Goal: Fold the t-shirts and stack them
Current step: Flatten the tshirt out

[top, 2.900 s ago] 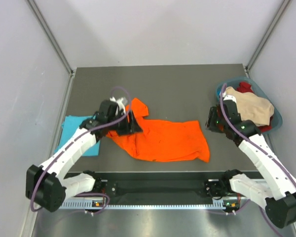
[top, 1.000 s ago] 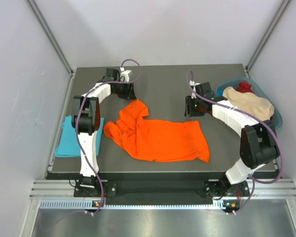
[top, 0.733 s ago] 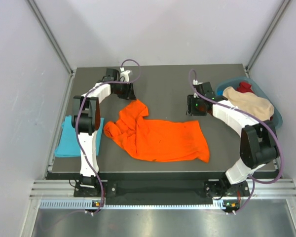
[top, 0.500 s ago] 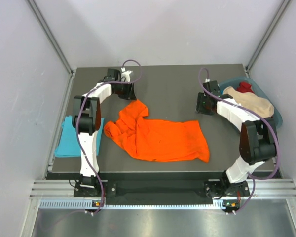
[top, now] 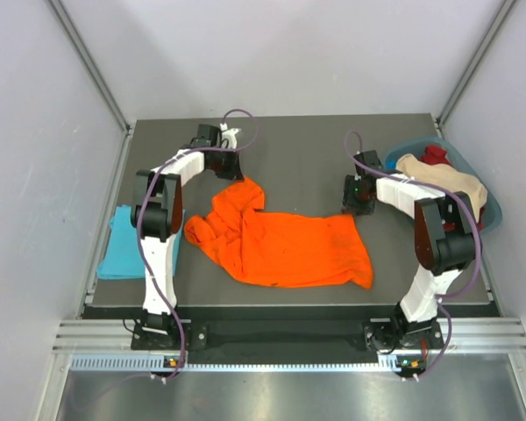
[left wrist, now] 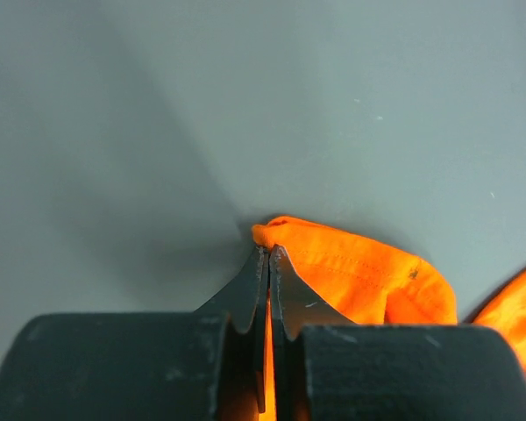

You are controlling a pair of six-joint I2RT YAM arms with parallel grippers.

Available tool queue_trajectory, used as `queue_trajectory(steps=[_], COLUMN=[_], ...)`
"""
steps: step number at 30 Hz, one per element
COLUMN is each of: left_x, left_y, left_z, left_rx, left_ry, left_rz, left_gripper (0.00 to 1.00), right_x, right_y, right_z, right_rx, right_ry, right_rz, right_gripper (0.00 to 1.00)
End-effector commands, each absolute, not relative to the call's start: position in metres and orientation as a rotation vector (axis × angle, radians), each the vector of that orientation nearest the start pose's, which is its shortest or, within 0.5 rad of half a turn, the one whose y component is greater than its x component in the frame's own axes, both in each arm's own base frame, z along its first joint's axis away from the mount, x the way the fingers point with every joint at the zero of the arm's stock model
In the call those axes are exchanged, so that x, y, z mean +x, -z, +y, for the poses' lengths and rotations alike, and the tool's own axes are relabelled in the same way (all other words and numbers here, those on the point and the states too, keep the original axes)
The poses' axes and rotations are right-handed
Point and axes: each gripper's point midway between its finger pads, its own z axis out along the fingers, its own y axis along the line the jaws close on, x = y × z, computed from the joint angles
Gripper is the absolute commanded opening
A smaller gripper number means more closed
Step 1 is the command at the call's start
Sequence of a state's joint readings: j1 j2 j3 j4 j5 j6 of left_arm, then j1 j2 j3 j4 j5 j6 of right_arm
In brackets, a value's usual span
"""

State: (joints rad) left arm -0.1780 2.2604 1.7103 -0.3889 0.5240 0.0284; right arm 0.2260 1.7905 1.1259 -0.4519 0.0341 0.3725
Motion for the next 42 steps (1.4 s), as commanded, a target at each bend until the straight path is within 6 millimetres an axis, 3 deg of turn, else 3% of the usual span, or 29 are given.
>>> queue_trajectory(steps=[1,2,3,5,7,10,12,14,17,18,19,20,21,22,24,25,27,28,29,31,33,38,42], left_x=[0.516,0.52,0.527,0.54,0.553,0.552,0.545,0.539,0.52,0.51,0.502,0.495,0.485,0.478,0.462,0.454,0.441,0.436,0.433,0.426,0.417,0.395,0.37], left_y=[-0.073,-0.083,-0.096,-0.13,-0.18,-0.238,-0.278,-0.296,-0.301,-0.313,-0.3,-0.302,-0.315,-0.302,-0.307,-0.295,-0.303,-0.298,-0.299,-0.301,-0.313,-0.317,-0.294], left_z=[-0.172,-0.171,-0.164,-0.157,-0.144,-0.128,-0.12,-0.112,-0.103,-0.102,-0.103,-0.11,-0.11,-0.109,-0.103,-0.101,-0.097,-0.097,-0.096,-0.094,-0.093,-0.089,-0.085], left_rx=[0.357,0.309,0.261,0.176,0.083,-0.002,-0.064,-0.106,-0.147,-0.146,-0.144,-0.114,-0.11,-0.115,-0.141,-0.153,-0.157,-0.149,-0.146,-0.145,-0.142,-0.154,-0.192], left_ry=[0.639,0.626,0.567,0.51,0.429,0.356,0.336,0.309,0.273,0.283,0.291,0.342,0.354,0.354,0.343,0.333,0.33,0.329,0.327,0.317,0.328,0.341,0.331], left_rz=[2.384,2.376,2.361,2.315,2.224,2.132,2.068,2.041,2.072,2.053,2.082,2.078,2.048,2.08,2.081,2.116,2.094,2.105,2.107,2.108,2.073,2.052,2.137], left_gripper=[0.0,0.0,0.0,0.0,0.0,0.0,0.0,0.0,0.0,0.0,0.0,0.0,0.0,0.0,0.0,0.0,0.0,0.0,0.0,0.0,0.0,0.0,0.0], right_x=[0.38,0.385,0.389,0.402,0.421,0.434,0.432,0.425,0.406,0.397,0.391,0.384,0.382,0.378,0.368,0.363,0.345,0.337,0.324,0.311,0.309,0.338,0.348], right_y=[-0.026,-0.031,-0.036,-0.053,-0.095,-0.159,-0.193,-0.204,-0.205,-0.193,-0.193,-0.18,-0.178,-0.177,-0.164,-0.164,-0.147,-0.15,-0.136,-0.14,-0.136,-0.143,-0.113], right_z=[0.105,0.108,0.108,0.105,0.097,0.086,0.074,0.07,0.06,0.057,0.055,0.056,0.058,0.06,0.062,0.065,0.069,0.066,0.066,0.07,0.071,0.076,0.089], right_rx=[0.221,0.211,0.204,0.176,0.162,0.175,0.203,0.212,0.23,0.235,0.236,0.224,0.206,0.199,0.222,0.231,0.326,0.393,0.452,0.554,0.55,0.321,0.262], right_ry=[-0.224,-0.238,-0.24,-0.213,-0.155,-0.1,-0.053,-0.04,-0.002,0.015,0.016,0.007,-0.006,-0.021,-0.046,-0.072,-0.115,-0.127,-0.134,-0.212,-0.238,-0.225,-0.259], right_rz=[2.67,2.654,2.644,2.608,2.526,2.376,2.295,2.271,2.27,2.297,2.291,2.326,2.329,2.333,2.37,2.372,2.415,2.4,2.43,2.394,2.356,2.315,2.415], right_gripper=[0.47,0.38,0.16,0.01,0.0,0.0,0.0,0.0,0.0,0.0,0.0,0.0,0.06,0.12,0.29,0.31,0.38,0.39,0.4,0.45,0.52,0.61,0.69])
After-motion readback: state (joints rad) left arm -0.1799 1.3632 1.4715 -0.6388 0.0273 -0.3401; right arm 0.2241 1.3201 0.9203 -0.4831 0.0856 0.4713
